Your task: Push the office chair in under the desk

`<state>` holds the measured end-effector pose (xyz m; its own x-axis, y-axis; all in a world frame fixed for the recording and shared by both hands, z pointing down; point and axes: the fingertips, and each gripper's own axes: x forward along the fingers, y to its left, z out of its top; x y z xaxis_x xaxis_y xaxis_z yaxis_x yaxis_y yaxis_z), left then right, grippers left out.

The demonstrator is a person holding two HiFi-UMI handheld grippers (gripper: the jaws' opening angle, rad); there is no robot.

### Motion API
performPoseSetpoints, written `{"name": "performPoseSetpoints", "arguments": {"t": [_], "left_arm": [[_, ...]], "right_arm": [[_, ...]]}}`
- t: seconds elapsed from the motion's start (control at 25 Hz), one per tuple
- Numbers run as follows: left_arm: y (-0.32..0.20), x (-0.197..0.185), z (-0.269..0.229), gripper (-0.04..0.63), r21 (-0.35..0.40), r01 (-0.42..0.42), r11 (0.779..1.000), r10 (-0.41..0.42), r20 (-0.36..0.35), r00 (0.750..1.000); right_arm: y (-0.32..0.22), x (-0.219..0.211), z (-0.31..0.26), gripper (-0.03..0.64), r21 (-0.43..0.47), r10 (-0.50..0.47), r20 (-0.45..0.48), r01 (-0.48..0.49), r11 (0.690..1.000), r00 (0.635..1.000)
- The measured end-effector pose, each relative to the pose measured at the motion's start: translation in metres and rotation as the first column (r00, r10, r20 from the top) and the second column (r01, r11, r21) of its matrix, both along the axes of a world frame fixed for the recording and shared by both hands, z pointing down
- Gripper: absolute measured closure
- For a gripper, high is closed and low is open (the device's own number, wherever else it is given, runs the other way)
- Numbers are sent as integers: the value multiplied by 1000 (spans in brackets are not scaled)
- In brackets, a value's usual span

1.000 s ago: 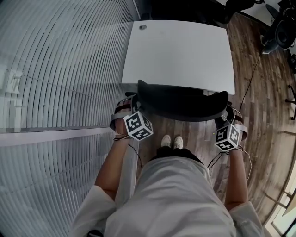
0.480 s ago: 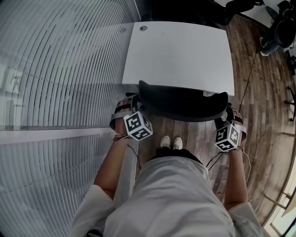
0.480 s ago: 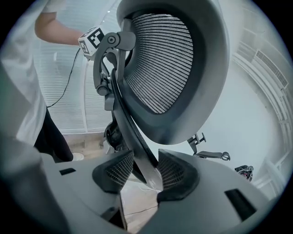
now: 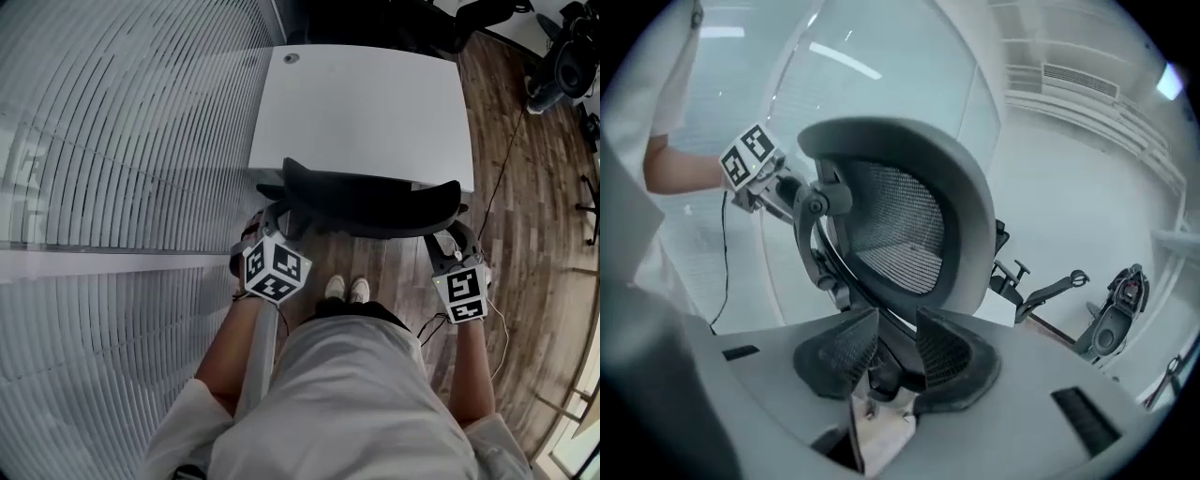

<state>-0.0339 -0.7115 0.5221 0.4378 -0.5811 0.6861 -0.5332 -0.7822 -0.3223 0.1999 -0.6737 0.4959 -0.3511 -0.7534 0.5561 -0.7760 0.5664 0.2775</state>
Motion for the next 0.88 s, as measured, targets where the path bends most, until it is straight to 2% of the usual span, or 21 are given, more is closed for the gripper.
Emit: {"name": "performPoseSetpoints", "arguments": {"t": [0.12, 0.24, 0.36, 0.48, 0.6, 0.88], "left_arm": [[13, 18, -25, 427, -28, 10, 1000, -14, -175, 985], [22, 32, -42, 466, -54, 12, 998, -29, -334, 942], [34, 42, -53, 496, -56, 21, 998, -43, -443, 895], [47, 47, -68, 520, -43, 33, 999, -51, -525, 850], [55, 48, -86, 531, -37, 45, 998, -59, -585, 809], [71, 64, -121, 550, -3, 55, 998, -43, -667, 744]], "right_arm": [[6, -11, -24, 489, 18, 32, 141, -35, 999, 989], [11, -26, -40, 499, 18, 41, 274, -47, 999, 961], [23, -37, -49, 517, 21, 45, 349, -56, 998, 936], [35, -48, -59, 541, 16, 48, 428, -60, 998, 902], [40, -60, -74, 557, 35, 28, 467, -50, 998, 884], [53, -80, -104, 575, 79, -40, 502, 0, 997, 864]]}}
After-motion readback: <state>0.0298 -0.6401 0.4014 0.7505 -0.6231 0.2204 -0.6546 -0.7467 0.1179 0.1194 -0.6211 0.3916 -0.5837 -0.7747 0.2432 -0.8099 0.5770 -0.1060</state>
